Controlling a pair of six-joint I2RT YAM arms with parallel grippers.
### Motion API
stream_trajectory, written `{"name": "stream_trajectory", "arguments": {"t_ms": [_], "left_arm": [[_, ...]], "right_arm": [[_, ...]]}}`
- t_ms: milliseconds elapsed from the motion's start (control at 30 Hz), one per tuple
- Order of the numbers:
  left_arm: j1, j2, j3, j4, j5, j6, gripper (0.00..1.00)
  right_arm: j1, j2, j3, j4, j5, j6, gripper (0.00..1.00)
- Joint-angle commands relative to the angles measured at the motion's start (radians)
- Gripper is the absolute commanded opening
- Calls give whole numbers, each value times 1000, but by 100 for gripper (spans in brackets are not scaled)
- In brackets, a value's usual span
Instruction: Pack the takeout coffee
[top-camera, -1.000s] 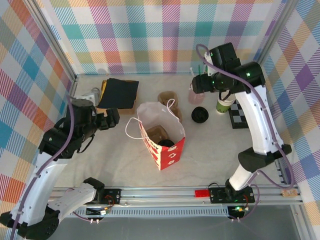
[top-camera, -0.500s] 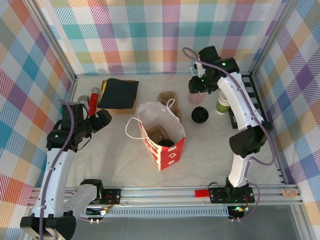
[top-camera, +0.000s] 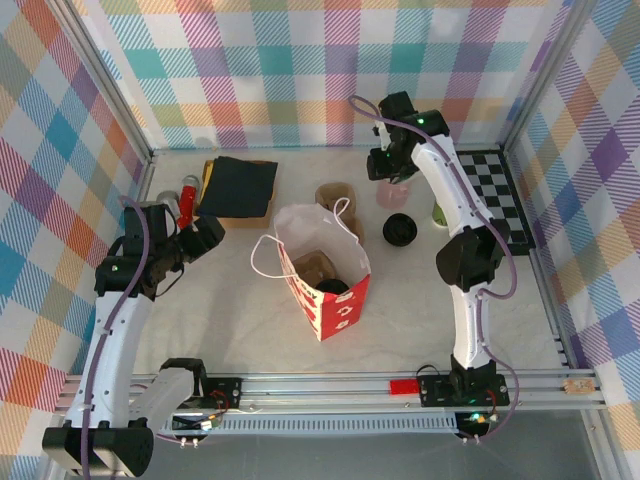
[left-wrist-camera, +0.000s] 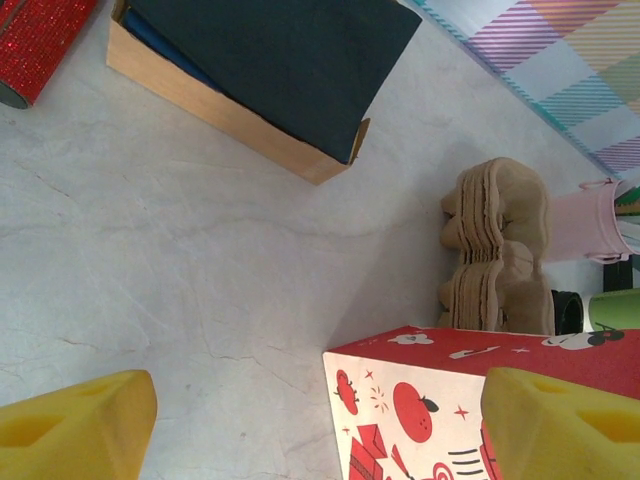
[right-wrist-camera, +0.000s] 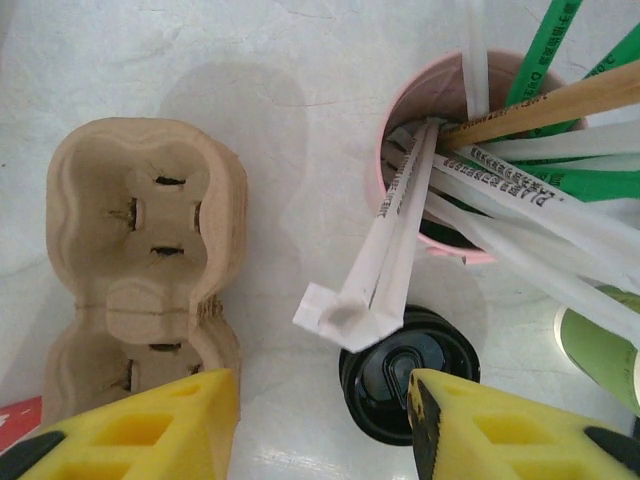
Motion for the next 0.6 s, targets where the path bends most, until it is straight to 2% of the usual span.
{"name": "stream_trajectory", "arguments": {"t_ms": [0, 200, 567], "left_arm": [[14, 0, -1, 8, -11, 20, 84], [16, 9, 7, 11, -11, 22, 83], [17, 15, 18, 12, -14, 32, 80]], "right_arm": [[-4, 32, 49, -2, 21, 8, 49], [-5, 61, 60, 16, 34, 8, 48], [-8, 110, 80, 35, 52, 5, 37]]}}
